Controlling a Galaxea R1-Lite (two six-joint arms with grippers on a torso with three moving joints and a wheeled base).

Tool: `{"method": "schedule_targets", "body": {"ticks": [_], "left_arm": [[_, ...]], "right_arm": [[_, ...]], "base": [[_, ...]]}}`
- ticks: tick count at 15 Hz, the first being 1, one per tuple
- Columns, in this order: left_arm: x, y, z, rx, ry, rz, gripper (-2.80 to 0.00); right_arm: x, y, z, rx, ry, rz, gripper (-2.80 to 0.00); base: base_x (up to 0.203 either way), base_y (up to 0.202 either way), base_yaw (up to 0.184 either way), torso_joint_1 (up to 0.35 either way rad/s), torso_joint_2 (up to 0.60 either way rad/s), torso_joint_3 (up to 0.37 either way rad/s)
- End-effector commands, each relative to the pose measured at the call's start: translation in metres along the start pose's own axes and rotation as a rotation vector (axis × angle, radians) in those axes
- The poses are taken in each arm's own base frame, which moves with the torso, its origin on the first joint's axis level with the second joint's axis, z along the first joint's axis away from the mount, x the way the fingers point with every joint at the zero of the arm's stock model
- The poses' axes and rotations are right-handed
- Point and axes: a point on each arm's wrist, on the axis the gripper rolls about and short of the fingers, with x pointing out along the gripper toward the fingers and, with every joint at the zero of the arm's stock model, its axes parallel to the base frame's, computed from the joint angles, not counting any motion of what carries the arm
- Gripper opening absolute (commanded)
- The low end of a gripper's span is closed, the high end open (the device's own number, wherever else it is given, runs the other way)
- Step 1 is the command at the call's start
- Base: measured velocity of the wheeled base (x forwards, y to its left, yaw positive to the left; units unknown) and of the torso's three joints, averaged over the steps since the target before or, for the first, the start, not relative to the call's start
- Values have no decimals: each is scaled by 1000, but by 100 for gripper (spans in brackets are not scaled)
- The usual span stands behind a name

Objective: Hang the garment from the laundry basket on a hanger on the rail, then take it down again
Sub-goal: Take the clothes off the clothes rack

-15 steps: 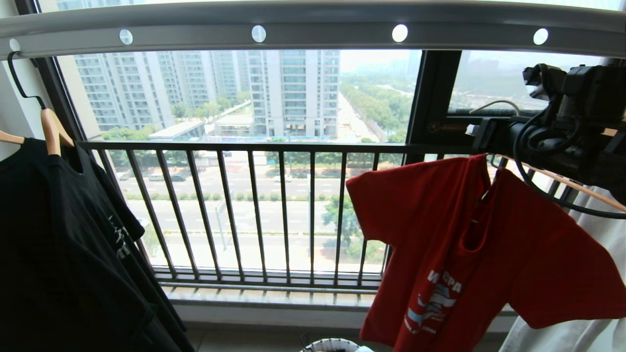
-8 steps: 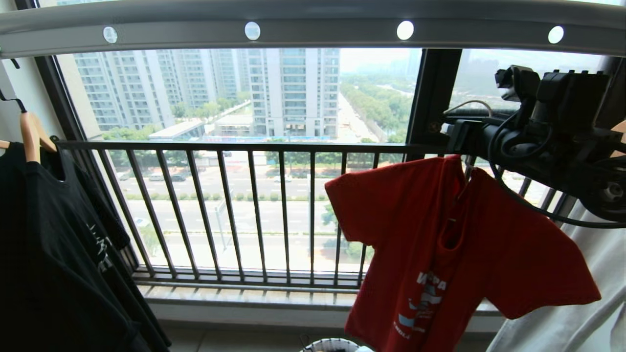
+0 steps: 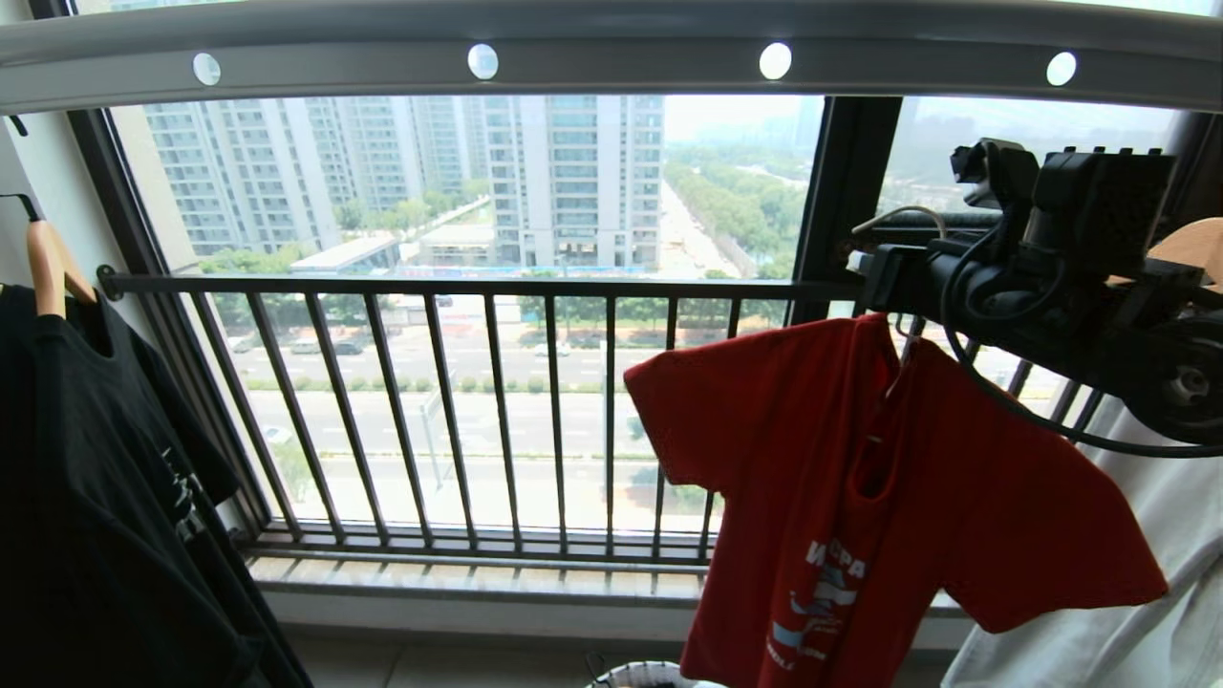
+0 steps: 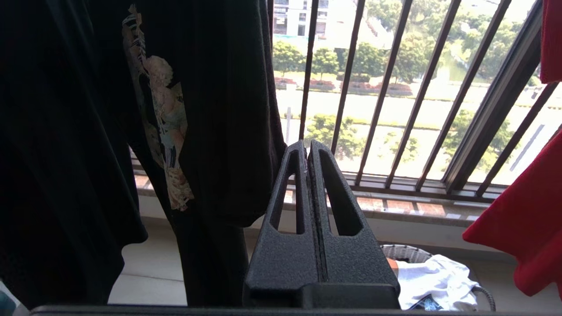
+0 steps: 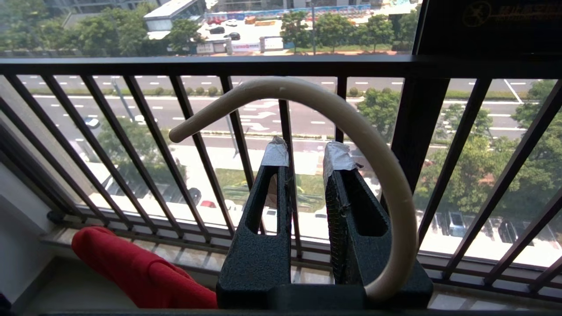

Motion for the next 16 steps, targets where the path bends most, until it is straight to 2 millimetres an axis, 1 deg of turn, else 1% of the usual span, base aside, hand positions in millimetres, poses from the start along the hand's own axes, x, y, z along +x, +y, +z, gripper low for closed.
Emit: {"method": "schedule_targets", "body": {"ticks": [1,4,5,7,9,10,12,14,16], "left_arm": [[0,0,0,-1,-2,1,-280],[0,0,1,-4,-9,11,-280],[-2,0,6,-6,-27,8,-280],[-5,-2,28,-9,-64,-5,-280],[3,-4,56,-7,-20,-39,-280],[11,-6,72,-5,19,-72,-280],[37,-12,103,-8,112,-179,-280],[74,-18,134,-22,204,-309,-280],[116,-31,154,-33,293,-463,-280]], "right_arm": [[0,4,-3,0,9,11,-280],[-2,6,-3,0,7,16,-280],[-2,6,-3,1,7,16,-280],[-2,6,-3,1,7,17,-280],[-2,9,-5,-1,14,26,-280],[-2,9,-6,0,16,27,-280],[-2,12,-7,-1,20,34,-280],[-2,14,-7,-4,19,31,-280],[-2,16,-7,-5,20,34,-280]], "base": [[0,0,0,0,0,0],[0,0,0,0,0,0],[0,0,0,0,0,0],[0,0,0,0,0,0],[0,0,0,0,0,0],[0,0,0,0,0,0],[0,0,0,0,0,0],[0,0,0,0,0,0],[0,0,0,0,0,0]]}}
